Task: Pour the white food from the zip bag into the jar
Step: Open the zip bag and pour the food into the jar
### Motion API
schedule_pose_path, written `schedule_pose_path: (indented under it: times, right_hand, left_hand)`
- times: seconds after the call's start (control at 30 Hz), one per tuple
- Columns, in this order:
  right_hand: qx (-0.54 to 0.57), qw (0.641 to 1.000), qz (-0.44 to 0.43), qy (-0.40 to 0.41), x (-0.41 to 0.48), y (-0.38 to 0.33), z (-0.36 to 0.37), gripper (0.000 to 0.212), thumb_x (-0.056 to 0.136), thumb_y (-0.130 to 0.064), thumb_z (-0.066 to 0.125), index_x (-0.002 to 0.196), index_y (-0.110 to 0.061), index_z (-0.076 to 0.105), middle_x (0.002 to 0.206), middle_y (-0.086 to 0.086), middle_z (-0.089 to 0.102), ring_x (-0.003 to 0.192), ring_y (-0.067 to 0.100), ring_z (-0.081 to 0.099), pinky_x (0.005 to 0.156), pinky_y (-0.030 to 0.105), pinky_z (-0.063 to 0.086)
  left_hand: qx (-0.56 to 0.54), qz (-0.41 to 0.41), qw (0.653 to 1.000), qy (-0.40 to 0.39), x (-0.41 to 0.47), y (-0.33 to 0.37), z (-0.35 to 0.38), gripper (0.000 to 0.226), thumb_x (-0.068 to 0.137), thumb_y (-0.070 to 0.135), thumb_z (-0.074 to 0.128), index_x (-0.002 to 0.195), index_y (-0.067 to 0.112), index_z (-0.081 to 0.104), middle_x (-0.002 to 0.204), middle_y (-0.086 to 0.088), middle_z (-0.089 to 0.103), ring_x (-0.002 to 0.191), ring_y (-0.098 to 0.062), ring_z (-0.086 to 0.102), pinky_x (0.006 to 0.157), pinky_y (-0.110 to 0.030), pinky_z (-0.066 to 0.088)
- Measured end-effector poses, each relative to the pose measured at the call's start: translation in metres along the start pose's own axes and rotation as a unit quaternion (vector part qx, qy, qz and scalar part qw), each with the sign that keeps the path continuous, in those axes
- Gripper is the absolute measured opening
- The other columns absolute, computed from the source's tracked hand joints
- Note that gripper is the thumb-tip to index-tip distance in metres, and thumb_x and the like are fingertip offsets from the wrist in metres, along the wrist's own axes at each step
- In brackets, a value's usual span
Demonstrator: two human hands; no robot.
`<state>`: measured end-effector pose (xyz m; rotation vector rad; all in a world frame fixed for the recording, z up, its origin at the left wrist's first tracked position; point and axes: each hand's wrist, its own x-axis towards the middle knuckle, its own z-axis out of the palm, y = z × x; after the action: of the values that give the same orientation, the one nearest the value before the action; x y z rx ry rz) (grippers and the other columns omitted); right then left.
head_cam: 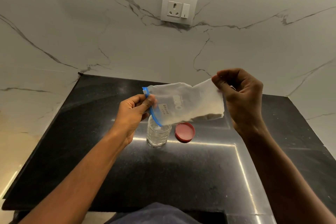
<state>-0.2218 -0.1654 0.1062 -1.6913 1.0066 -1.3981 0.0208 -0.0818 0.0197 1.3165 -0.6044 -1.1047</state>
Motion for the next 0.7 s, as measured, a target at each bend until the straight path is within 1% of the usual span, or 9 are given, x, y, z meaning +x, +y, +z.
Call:
schedule_pose_path:
  times: [0.1, 0.17, 0.27, 0.33, 0.4, 0.43, 0.53, 0.7]
  right_hand:
    - [-0.003, 1.0, -0.007, -0.008, 0.004, -0.001, 0.0, 0.015, 0.092, -0.013, 0.079, 0.096, -0.026, 0.074, 0.092, -0.004, 0.075, 0.087, 0.014, 0.07, 0.08, 0.027, 0.06]
    - [-0.011, 1.0, -0.007, -0.012, 0.004, -0.001, 0.0, 0.015, 0.092, -0.013, 0.079, 0.096, -0.027, 0.073, 0.093, -0.005, 0.075, 0.087, 0.013, 0.07, 0.079, 0.026, 0.06]
    - [-0.012, 1.0, -0.011, -0.006, 0.005, -0.002, 0.0, 0.016, 0.092, -0.013, 0.079, 0.096, -0.027, 0.074, 0.092, -0.005, 0.075, 0.087, 0.012, 0.071, 0.079, 0.025, 0.06]
    - [-0.027, 1.0, -0.012, -0.009, 0.005, -0.001, 0.001, 0.016, 0.092, -0.012, 0.079, 0.096, -0.027, 0.073, 0.092, -0.005, 0.075, 0.086, 0.011, 0.071, 0.079, 0.026, 0.06]
    - [-0.031, 0.999, -0.014, -0.007, 0.005, -0.002, 0.001, 0.016, 0.092, -0.012, 0.078, 0.096, -0.026, 0.073, 0.093, -0.005, 0.075, 0.087, 0.01, 0.071, 0.079, 0.026, 0.061]
    - [-0.032, 0.999, -0.016, -0.006, 0.005, -0.003, 0.001, 0.016, 0.092, -0.012, 0.078, 0.096, -0.027, 0.073, 0.093, -0.006, 0.075, 0.087, 0.009, 0.071, 0.079, 0.025, 0.06]
    - [-0.046, 0.999, -0.024, -0.006, 0.005, -0.005, 0.002, 0.018, 0.092, -0.012, 0.078, 0.095, -0.029, 0.073, 0.091, -0.01, 0.075, 0.087, 0.007, 0.071, 0.078, 0.022, 0.059]
    - [-0.072, 0.997, -0.038, -0.014, 0.008, -0.01, 0.006, 0.017, 0.092, -0.014, 0.079, 0.096, -0.029, 0.073, 0.093, -0.008, 0.075, 0.088, 0.009, 0.071, 0.078, 0.026, 0.061]
  left_hand:
    - [-0.007, 0.0, 1.0, -0.008, -0.001, 0.001, -0.002, 0.036, 0.08, 0.035, 0.074, 0.112, 0.02, 0.076, 0.112, -0.003, 0.081, 0.109, -0.021, 0.075, 0.095, -0.04, 0.061]
    - [-0.009, -0.001, 1.0, -0.014, 0.0, 0.002, -0.004, 0.04, 0.077, 0.036, 0.075, 0.113, 0.02, 0.076, 0.112, -0.002, 0.081, 0.11, -0.02, 0.075, 0.094, -0.038, 0.061]
    - [-0.013, -0.003, 1.0, -0.02, 0.001, 0.002, -0.006, 0.046, 0.078, 0.036, 0.076, 0.119, 0.016, 0.076, 0.113, -0.002, 0.081, 0.11, -0.019, 0.075, 0.086, -0.031, 0.061]
    - [-0.01, -0.006, 1.0, -0.024, 0.002, 0.002, -0.007, 0.043, 0.082, 0.033, 0.076, 0.121, 0.015, 0.076, 0.111, 0.0, 0.082, 0.108, -0.018, 0.075, 0.078, -0.025, 0.061]
    - [-0.012, -0.009, 1.0, -0.027, 0.004, 0.001, -0.008, 0.036, 0.083, 0.032, 0.076, 0.116, 0.018, 0.077, 0.106, 0.002, 0.083, 0.105, -0.018, 0.076, 0.074, -0.023, 0.062]
    - [-0.012, -0.01, 0.999, -0.028, 0.004, 0.0, -0.008, 0.035, 0.081, 0.034, 0.077, 0.113, 0.019, 0.077, 0.105, 0.003, 0.083, 0.104, -0.018, 0.077, 0.074, -0.024, 0.062]
    - [-0.012, -0.014, 0.999, -0.03, 0.004, 0.0, -0.009, 0.04, 0.076, 0.036, 0.077, 0.113, 0.021, 0.077, 0.106, 0.002, 0.083, 0.106, -0.019, 0.076, 0.085, -0.033, 0.062]
    - [-0.016, -0.014, 0.999, -0.035, 0.004, -0.001, -0.01, 0.038, 0.073, 0.037, 0.077, 0.109, 0.023, 0.077, 0.101, 0.006, 0.083, 0.105, -0.021, 0.076, 0.084, -0.033, 0.062]
